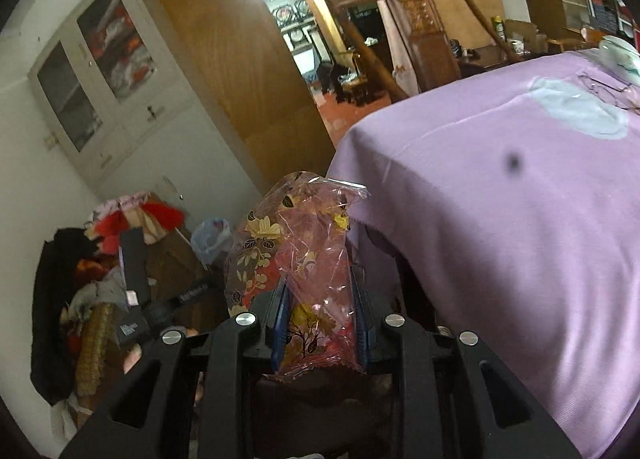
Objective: Collect trash
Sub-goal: 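Carry the mask and pink bag to the red wastebasket and open both tools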
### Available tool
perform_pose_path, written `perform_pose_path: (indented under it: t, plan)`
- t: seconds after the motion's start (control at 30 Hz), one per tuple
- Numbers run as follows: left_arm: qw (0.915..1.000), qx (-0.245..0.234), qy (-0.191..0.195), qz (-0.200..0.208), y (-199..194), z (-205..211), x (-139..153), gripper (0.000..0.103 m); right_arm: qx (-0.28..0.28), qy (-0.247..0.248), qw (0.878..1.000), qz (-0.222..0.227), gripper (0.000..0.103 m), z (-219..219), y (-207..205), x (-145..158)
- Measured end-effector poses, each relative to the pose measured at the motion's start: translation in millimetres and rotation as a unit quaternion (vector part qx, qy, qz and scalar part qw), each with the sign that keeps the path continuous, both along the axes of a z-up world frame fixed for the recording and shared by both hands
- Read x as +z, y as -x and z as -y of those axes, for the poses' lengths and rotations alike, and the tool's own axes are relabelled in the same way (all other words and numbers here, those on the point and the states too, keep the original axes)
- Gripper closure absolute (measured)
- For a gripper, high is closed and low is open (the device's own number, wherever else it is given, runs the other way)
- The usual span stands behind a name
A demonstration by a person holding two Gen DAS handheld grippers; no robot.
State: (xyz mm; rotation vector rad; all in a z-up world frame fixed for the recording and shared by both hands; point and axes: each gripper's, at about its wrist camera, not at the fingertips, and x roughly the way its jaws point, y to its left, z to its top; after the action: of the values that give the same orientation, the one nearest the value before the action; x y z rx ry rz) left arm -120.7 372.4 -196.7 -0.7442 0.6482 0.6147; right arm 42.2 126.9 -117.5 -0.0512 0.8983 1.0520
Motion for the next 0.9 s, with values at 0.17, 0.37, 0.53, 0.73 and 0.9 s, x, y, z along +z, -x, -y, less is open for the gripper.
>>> perform_pose_path:
  t: [0.17, 0.37, 0.53, 0.73, 0.9]
  plan:
    - [0.9972, 0.068, -0.003, -0.031, 18, -18, 1, 0.014, 0.024, 0.032, 0.999, -0.009, 0.076, -37, 10, -20]
    - [0.9896, 0.126, -0.036, -0.059, 41, -32, 11, 0.012, 0.052, 0.073, 0.996, 0.004, 0.076, -85, 22, -43]
    - [0.9849, 0.152, -0.046, -0.069, 50, -39, 6, 0.01, 0.06, 0.104, 0.993, -0.002, 0.072, -121, 18, -70]
    - [0.9853, 0.144, -0.046, -0.079, 45, -43, -2, 0.01, 0.057, 0.133, 0.989, -0.021, 0.059, -134, 14, -100]
    - [0.9846, 0.142, -0.054, -0.087, 40, -39, -3, 0.01, 0.051, 0.117, 0.992, -0.005, 0.058, -125, 14, -87]
